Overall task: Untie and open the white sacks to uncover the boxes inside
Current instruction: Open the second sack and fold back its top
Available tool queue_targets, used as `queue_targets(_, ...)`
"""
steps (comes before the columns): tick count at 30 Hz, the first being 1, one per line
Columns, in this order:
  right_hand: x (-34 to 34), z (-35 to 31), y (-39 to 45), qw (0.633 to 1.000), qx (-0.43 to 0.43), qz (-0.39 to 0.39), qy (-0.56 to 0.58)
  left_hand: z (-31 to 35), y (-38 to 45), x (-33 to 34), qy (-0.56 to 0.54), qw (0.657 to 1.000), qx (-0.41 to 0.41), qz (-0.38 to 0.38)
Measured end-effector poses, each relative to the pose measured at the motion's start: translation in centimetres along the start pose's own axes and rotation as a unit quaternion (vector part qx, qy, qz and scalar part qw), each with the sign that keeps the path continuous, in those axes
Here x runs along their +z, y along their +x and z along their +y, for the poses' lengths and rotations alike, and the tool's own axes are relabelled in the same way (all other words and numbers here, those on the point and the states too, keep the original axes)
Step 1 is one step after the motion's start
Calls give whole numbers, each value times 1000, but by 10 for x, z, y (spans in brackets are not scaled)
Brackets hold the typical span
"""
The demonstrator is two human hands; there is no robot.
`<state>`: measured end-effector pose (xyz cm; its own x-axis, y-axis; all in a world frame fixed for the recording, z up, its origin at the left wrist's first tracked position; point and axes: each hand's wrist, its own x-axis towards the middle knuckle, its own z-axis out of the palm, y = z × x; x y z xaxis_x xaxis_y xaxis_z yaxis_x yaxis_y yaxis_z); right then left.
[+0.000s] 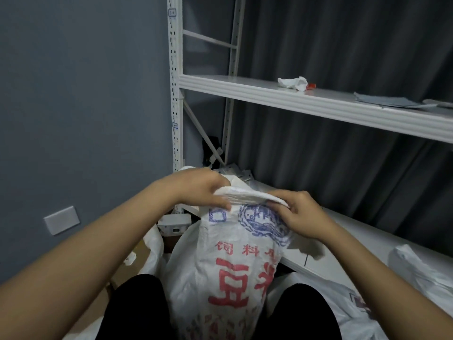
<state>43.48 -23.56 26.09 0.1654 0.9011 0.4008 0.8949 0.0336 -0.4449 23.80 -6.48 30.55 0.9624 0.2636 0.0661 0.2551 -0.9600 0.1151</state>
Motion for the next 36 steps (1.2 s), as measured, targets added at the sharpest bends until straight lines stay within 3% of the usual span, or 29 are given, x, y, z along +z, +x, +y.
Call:
queue_targets(2, -14, 0, 9, 995, 48, -20, 82, -4, 4, -9, 18, 998, 19, 51)
queue_targets(7, -25, -17, 24, 999, 7, -45, 23, -5, 13, -35, 18, 992, 40, 122)
queue_targets(11, -40, -25, 37, 993, 11, 23, 112, -7, 14, -56, 25, 981, 30, 188)
queue_targets(13, -46, -25, 41, 988, 25, 17, 150, -10, 14, -62, 31, 988, 20, 153)
queue_targets(15, -41, -26, 40, 988, 15, -3, 151, -9, 13, -61, 30, 999, -14, 42)
queue_targets(17, -32, -23, 36, 993, -1, -16, 114, -9, 11, -57, 81, 996, -33, 0)
queue_targets(20, -35, -19, 34, 997, -57, -10, -51, -16, 10, -58, 249, 958, -7, 142)
queue_targets(22, -43, -17, 40, 979, -92, 19, -180, -21, 13, -56, 271, 938, 1, 215)
queue_targets(25, -47, -12, 45, 964, -87, 47, -248, -23, 21, -53, 207, 961, -11, 183)
queue_targets(28, -37, -3, 43, 962, -69, 16, -263, -19, 19, -50, 49, 995, -15, 84)
queue_targets(30, -32, 4, 43, 944, -85, -2, -318, -17, 17, -51, -26, 997, -8, 67)
queue_targets(31, -30, 7, 44, 934, -99, -10, -344, -18, 16, -51, -18, 997, -1, 80)
queue_targets(33, -33, 8, 48, 927, -111, -13, -357, -22, 16, -50, 103, 982, 32, 153)
queue_targets(36, -34, -8, 53, 974, -63, -38, -216, -33, 27, -36, 277, 893, 121, 333)
